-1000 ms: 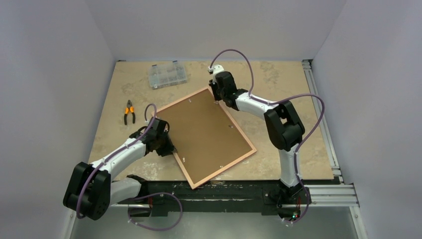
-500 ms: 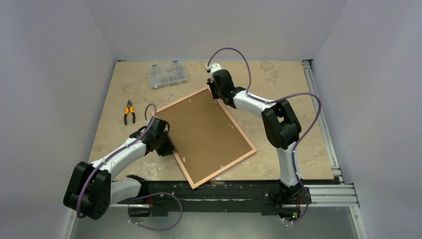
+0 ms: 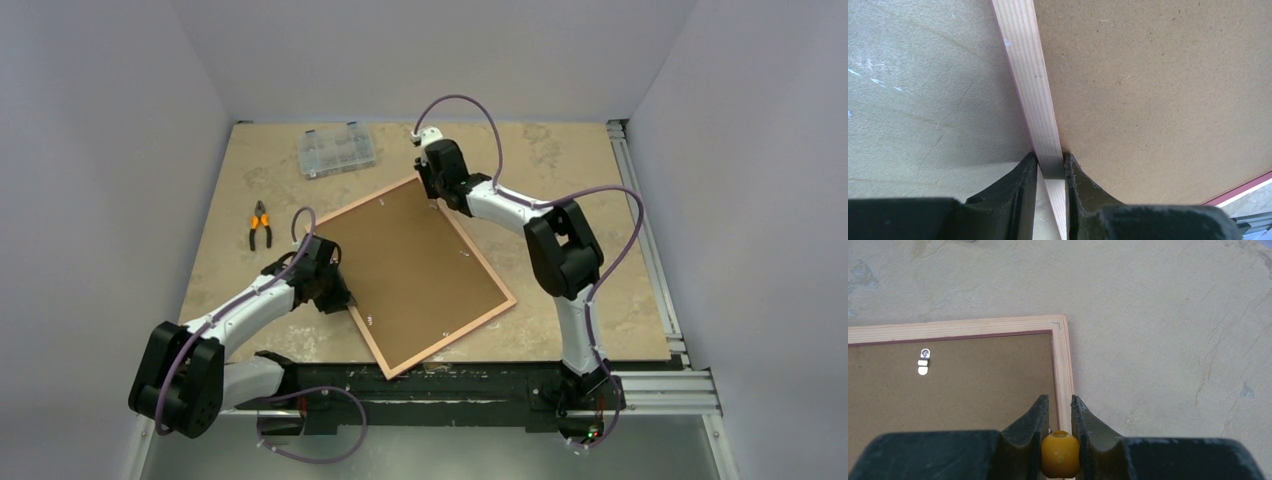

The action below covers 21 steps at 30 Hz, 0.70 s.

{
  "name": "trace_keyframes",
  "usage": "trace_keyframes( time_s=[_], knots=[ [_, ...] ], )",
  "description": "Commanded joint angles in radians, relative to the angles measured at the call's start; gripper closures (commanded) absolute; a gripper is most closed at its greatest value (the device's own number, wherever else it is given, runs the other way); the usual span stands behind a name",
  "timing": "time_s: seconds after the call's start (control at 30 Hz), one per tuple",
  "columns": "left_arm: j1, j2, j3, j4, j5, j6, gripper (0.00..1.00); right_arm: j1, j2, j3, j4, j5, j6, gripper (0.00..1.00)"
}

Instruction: Take the photo out of the frame

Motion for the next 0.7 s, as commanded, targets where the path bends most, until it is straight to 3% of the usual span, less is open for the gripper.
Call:
trace_keyframes(
  time_s=[0.0,0.27,0.43,0.67],
  knots=[
    [-0.011,0.065,-0.044,0.050,0.037,0.008,1.00,0.037,-0.047,0.004,-0.018,-0.018,0.005,1.00],
    [-0.011,0.063,-0.045,0.050,0.039,0.004,1.00,0.115,-0.074,0.058,-0.077,0.085,-0.057,1.00],
    [-0.011,0.068,-0.046,0.055,0.044,0.002,1.00,0.114,-0.133,-0.004,0.002,0.022,-0.041,1.00],
    [-0.011,0.054,-0.055,0.053,0.046,-0.002,1.00,0.103,-0.191,-0.050,-0.034,0.053,0.009,1.00]
  ],
)
